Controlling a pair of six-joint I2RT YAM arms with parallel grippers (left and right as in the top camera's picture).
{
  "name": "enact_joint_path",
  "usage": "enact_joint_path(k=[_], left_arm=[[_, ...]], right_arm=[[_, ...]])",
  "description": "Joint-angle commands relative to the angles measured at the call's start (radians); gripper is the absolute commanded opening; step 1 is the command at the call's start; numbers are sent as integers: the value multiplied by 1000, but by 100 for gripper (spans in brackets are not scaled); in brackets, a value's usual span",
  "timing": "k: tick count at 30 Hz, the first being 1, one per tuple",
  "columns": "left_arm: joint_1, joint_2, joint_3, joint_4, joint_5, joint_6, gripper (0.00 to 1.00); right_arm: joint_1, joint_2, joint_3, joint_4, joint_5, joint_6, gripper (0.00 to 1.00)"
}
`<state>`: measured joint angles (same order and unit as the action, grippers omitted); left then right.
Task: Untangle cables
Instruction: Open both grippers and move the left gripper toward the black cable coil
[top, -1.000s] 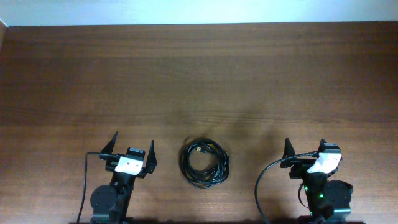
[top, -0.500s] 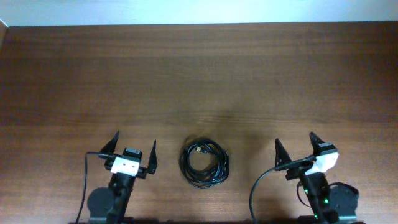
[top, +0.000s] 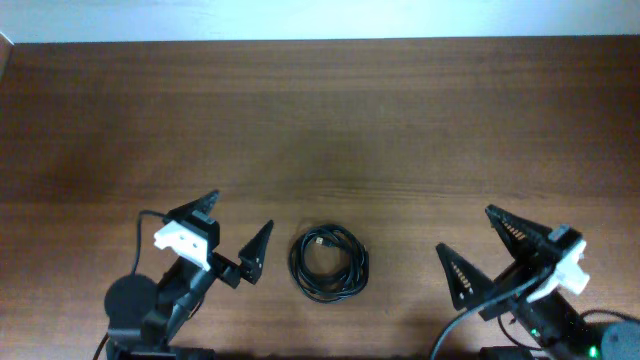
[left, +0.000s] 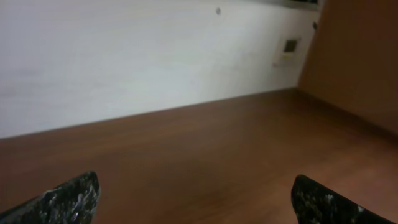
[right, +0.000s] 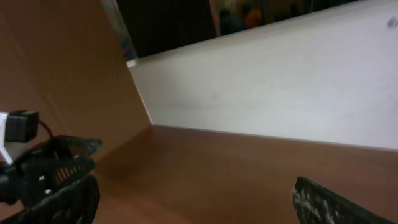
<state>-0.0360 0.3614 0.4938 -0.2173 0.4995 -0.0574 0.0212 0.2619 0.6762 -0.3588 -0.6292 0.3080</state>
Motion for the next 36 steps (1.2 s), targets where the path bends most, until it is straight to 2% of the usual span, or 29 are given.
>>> enact_joint_path(k=[1, 5, 7, 9, 12, 15, 17, 19, 22, 25, 26, 27, 28, 29, 30, 31, 33, 36], left_arm=[[6, 56, 50, -10, 103, -26, 99], [6, 62, 59, -5, 107, -25, 99], [6, 62, 59, -4, 109, -26, 99], [6, 62, 59, 0, 183, -25, 99], [6, 73, 59, -9, 230, -17, 99], [6, 159, 103, -9, 241, -17, 99], [-15, 281, 190, -26, 245, -17, 99], [-69, 426, 293, -97, 233, -1, 99], [-138, 604, 417, -294, 216, 80, 99], [-141, 672, 419, -320, 239, 66, 99], [-141, 687, 419, -356, 239, 98, 97], [-141, 699, 419, -410, 237, 161, 87], [-141, 717, 419, -506, 225, 238, 89], [-141, 740, 419, -622, 108, 258, 89], [-141, 757, 418, -678, 9, 258, 84], [-141, 793, 417, -711, -88, 257, 84], [-141, 859, 417, -668, -85, 260, 80], [-146, 956, 417, -522, -69, 349, 77]], right_arm=[[6, 105, 79, -65, -33, -67, 99], [6, 174, 143, -134, -33, -77, 99], [6, 177, 164, -198, -32, -142, 99], [6, 177, 177, -298, -3, -164, 99], [6, 178, 190, -307, -27, -173, 99], [6, 194, 259, -307, -79, -173, 99], [6, 221, 291, -309, -79, -173, 98], [6, 260, 292, -355, -86, -173, 99], [6, 296, 293, -491, -86, -174, 99], [6, 297, 293, -539, -85, -197, 99], [6, 297, 293, -539, -52, -200, 99], [6, 297, 293, -539, -47, -200, 99], [6, 297, 293, -545, -41, -200, 99], [6, 297, 293, -565, -14, -200, 99], [6, 297, 293, -595, 31, -200, 99], [6, 298, 293, -618, 47, -230, 99], [6, 304, 291, -638, 47, -253, 99], [6, 309, 289, -680, 47, -323, 99]])
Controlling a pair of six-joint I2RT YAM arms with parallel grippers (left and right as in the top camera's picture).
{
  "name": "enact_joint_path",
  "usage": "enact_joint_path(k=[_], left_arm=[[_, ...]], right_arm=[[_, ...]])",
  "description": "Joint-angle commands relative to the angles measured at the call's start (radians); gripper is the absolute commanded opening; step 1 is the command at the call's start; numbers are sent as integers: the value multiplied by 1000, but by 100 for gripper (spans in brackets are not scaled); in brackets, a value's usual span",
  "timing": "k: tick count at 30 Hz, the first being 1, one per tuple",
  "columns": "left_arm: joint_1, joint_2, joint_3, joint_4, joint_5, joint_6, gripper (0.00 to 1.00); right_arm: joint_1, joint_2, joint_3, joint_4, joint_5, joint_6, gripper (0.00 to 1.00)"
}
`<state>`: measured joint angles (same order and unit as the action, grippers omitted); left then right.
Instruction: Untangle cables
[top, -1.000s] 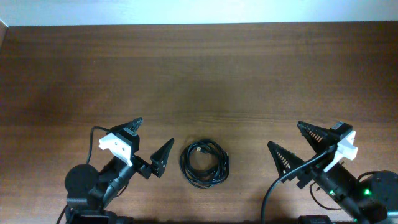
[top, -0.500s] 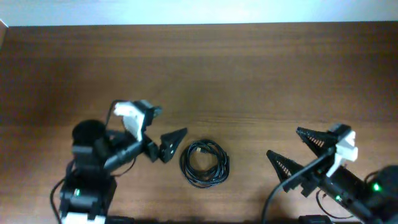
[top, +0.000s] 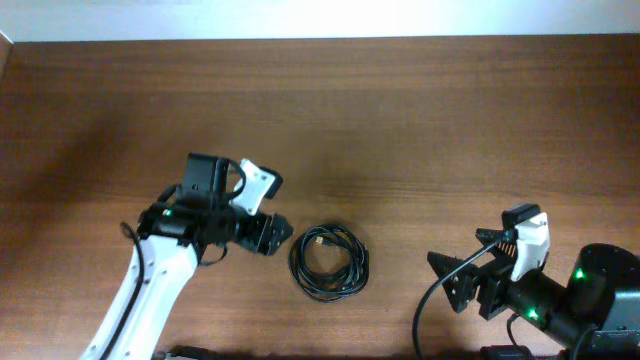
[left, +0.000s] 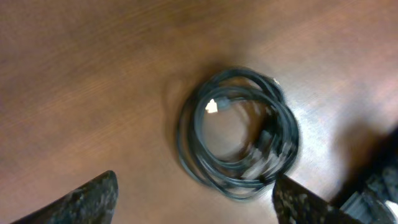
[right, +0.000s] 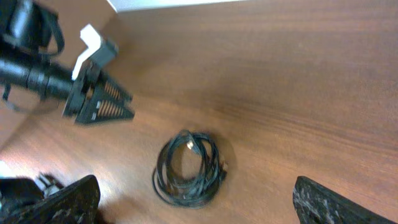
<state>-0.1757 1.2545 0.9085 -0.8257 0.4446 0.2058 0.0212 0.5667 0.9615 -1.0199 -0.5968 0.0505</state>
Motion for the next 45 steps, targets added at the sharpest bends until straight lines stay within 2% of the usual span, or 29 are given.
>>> enact_joint_path(k=[1, 3, 6, 8, 13, 16, 18, 19, 20, 21, 22, 23, 24, 26, 27, 29, 30, 36, 39, 40, 42, 43, 45], left_arm=[[-25, 90, 3, 138, -12, 120, 75], [-101, 145, 3, 216, -18, 245, 63], [-222, 208, 3, 257, -24, 322, 61], [-296, 264, 3, 285, -28, 395, 55], [-332, 391, 3, 340, -53, 394, 56], [-332, 454, 3, 340, -60, 418, 39], [-332, 468, 3, 343, -111, 421, 19], [-332, 468, 3, 344, -126, 420, 17], [-332, 468, 3, 343, -131, 420, 43], [-332, 468, 3, 343, -131, 420, 79], [-332, 468, 3, 343, -131, 420, 47], [-332, 468, 3, 351, -131, 420, 0], [-332, 467, 3, 355, -130, 420, 0], [-333, 459, 35, 331, -127, 419, 0], [-333, 435, 70, 298, -127, 419, 0], [-333, 384, 128, 251, -128, 419, 0], [-333, 323, 177, 220, -128, 419, 0], [-333, 51, 243, 221, -127, 415, 0], [-333, -43, 243, 234, -67, 415, 0], [-333, -58, 243, 234, -50, 415, 0], [-333, -58, 243, 234, -16, 415, 0], [-333, -58, 243, 242, 5, 415, 0], [-333, -58, 243, 267, 11, 415, 0]], right_arm=[[6, 4, 4, -34, 14, -93, 99], [6, 5, 3, -47, 14, -107, 99], [6, 11, 3, -48, 14, -122, 99], [6, 24, 3, -62, 14, -122, 98], [6, 29, 3, -78, 14, -126, 99], [6, 29, 3, -81, 14, -126, 99], [6, 29, 3, -95, 15, -126, 96], [6, 29, 3, -95, 16, -126, 95], [6, 29, 3, -96, 27, -125, 95], [6, 29, 3, -96, 31, -125, 95], [6, 29, 3, -96, 31, -125, 95], [6, 29, 3, -96, 31, -125, 91], [6, 30, 3, -96, 33, -125, 86], [6, 43, 3, -95, 34, -126, 57], [6, 59, 3, -95, 34, -125, 38], [6, 89, 3, -92, 34, -125, 19], [6, 120, 3, -75, 33, -125, 4], [6, 174, 3, 15, 20, -125, 4], [6, 195, 3, 68, -114, -125, 4], [8, 203, 3, 87, -192, -125, 24], [55, 211, 3, 117, -203, -126, 54], [95, 221, 3, 141, -179, -126, 63], [196, 262, 3, 179, -61, -126, 68]])
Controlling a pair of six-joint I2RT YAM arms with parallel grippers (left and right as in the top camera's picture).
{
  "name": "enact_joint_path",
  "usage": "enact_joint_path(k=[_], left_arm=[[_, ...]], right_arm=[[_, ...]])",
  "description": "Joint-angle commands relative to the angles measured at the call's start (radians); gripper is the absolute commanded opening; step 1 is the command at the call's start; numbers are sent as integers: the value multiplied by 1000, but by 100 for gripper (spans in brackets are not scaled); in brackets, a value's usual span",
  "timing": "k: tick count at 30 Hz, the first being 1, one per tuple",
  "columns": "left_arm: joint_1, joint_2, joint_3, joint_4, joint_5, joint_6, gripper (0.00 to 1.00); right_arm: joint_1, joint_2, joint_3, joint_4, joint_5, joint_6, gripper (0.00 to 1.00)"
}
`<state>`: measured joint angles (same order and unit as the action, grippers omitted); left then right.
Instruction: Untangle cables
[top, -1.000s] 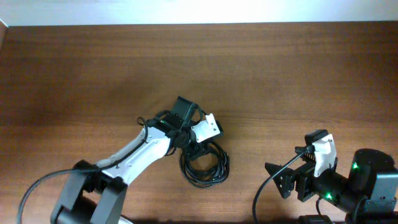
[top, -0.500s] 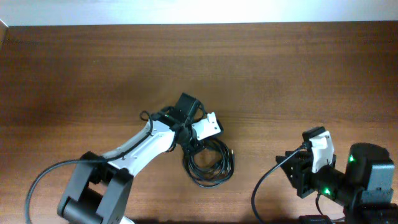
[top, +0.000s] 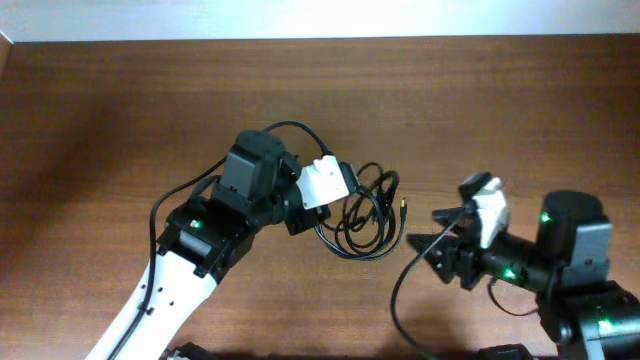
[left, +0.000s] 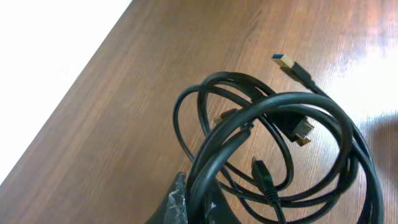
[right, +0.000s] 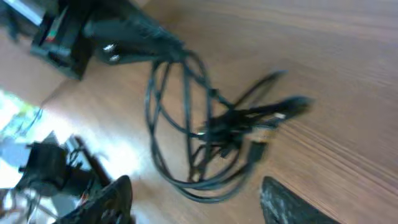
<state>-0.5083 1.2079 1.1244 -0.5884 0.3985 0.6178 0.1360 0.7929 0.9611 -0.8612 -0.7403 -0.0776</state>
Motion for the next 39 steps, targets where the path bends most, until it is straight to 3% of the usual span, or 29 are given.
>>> enact_joint_path(k=[1, 5, 9, 10, 11, 12, 15, 16, 18, 22, 23, 25, 26, 28, 29, 30, 32, 34, 37, 39], left_arm=[[0, -12, 27, 34, 58, 3, 0], [-1, -12, 27, 30, 58, -4, 0], [0, -12, 27, 20, 58, -4, 0], [0, -12, 27, 19, 58, -4, 0], [0, -12, 27, 19, 58, -4, 0], [0, -12, 27, 19, 57, -4, 0], [0, -12, 27, -14, -45, -4, 0], [0, -12, 27, -35, -86, -4, 15], [0, -12, 27, -66, -135, -4, 29], [0, -12, 27, -86, -197, -4, 30], [0, -12, 27, -86, -193, -4, 39], [0, -12, 27, -78, -84, -3, 79], [0, -12, 27, -64, -43, -3, 72], [0, -8, 27, -11, -35, -3, 36], [0, 1, 27, 24, -35, -3, 39], [0, 11, 27, 57, -35, -3, 61], [0, 27, 27, 100, -33, -4, 79], [0, 40, 27, 139, 17, -4, 82], [0, 43, 27, 180, 64, -4, 67], [0, 42, 27, 149, 117, -36, 82]], right_arm=[[145, 75, 4, 36, 156, 3, 68], [287, 253, 4, 100, 337, 8, 68], [289, 321, 4, 168, 338, 41, 38], [289, 319, 4, 172, 365, 55, 18], [289, 317, 4, 172, 408, 83, 8], [289, 313, 4, 167, 475, 116, 4], [289, 254, 6, 141, 733, 236, 4], [289, 214, 6, 139, 791, 245, 4], [288, 130, 6, 130, 884, 256, 4], [288, -87, 6, 73, 1067, 305, 4], [288, -115, 6, 75, 1058, 321, 4], [289, -128, 6, 122, 845, 320, 4], [289, -120, 6, 141, 783, 319, 4], [289, -112, 6, 171, 628, 273, 4], [289, -113, 6, 182, 565, 273, 4], [289, -113, 7, 181, 532, 273, 4], [289, -113, 7, 171, 529, 272, 4], [289, -113, 7, 163, 516, 272, 4], [289, -112, 7, 154, 510, 269, 4], [289, -112, 7, 145, 602, 269, 4]])
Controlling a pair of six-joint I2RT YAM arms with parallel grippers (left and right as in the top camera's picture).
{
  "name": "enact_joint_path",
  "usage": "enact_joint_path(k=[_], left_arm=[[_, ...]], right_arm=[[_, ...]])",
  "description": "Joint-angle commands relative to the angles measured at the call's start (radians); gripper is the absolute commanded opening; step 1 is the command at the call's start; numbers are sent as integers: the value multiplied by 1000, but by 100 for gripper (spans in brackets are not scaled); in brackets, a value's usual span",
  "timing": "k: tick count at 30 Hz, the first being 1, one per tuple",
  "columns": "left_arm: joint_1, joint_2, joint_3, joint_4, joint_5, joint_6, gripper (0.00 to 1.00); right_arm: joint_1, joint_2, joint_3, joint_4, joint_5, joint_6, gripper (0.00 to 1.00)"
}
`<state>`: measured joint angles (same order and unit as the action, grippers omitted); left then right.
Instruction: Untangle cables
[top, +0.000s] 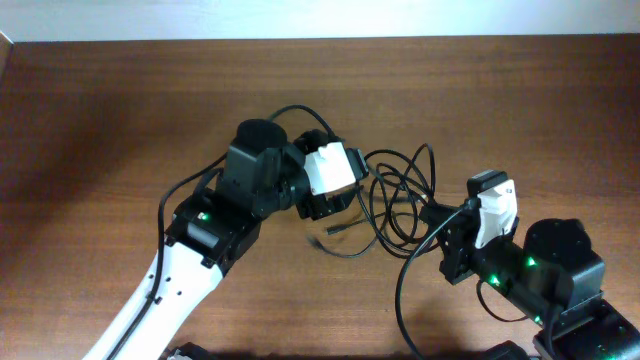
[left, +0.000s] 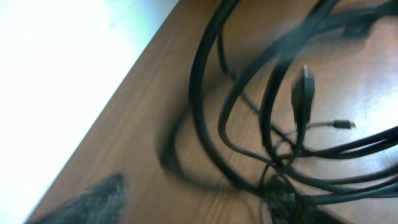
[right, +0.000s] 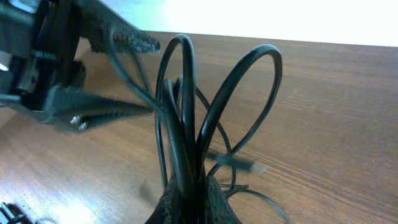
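A tangle of black cables (top: 378, 200) hangs in loose loops at mid-table between my two grippers. My right gripper (top: 437, 222) is shut on the loops' right side; in the right wrist view the cable loops (right: 180, 112) stand up out of the pinched right gripper (right: 193, 190). My left gripper (top: 335, 200) is at the bundle's left side. The left wrist view shows the left gripper (left: 196, 190) open, one of its fingers (left: 93, 199) bare and strands crossing the other. A plug (left: 303, 87) dangles among the cables, and another cable end (top: 335, 230) lies on the table.
The brown wooden table (top: 120, 110) runs to a white wall along its far edge. Both arm bases stand at the near edge, left and right.
My right gripper, open beside the bundle before, is now shut on it. My left gripper, shut on the cables then, is now open. The loops have spread and sit further right.
Both arms were parked at the near edge with the cable coiled flat between them. Then my left gripper stood open beside the coil. Then it held the coil raised at mid-table with the right gripper open nearby. Now the right gripper holds it.
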<state>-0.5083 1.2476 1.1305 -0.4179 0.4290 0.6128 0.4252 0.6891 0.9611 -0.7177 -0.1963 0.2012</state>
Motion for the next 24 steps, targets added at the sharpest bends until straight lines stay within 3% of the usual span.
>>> enact_joint_path(k=[1, 3, 9, 14, 17, 19, 20, 22, 24], left_arm=[[0, 1, 21, -63, 92, -44, 81], [0, 2, 21, -123, 91, -44, 81], [0, 2, 21, 41, 223, -44, 86], [0, 55, 21, 91, 222, -44, 86], [0, 111, 21, 91, 222, -44, 84], [0, 143, 21, 91, 222, -44, 49], [1, 147, 21, 91, 218, -44, 3], [1, 147, 21, 80, 169, -44, 0], [7, 143, 21, 36, 108, -43, 0]], right_arm=[[0, -8, 7, -9, 115, -10, 4], [0, -1, 7, -18, 153, -21, 4], [0, 95, 7, -23, 72, -21, 4], [0, 103, 7, 19, -128, -21, 4], [0, 104, 7, 12, -145, -21, 4], [0, 103, 7, 13, -157, -21, 4], [0, 103, 7, 11, -159, -21, 4], [0, 103, 7, 9, -108, -21, 27], [0, 102, 11, -20, 61, -19, 29]])
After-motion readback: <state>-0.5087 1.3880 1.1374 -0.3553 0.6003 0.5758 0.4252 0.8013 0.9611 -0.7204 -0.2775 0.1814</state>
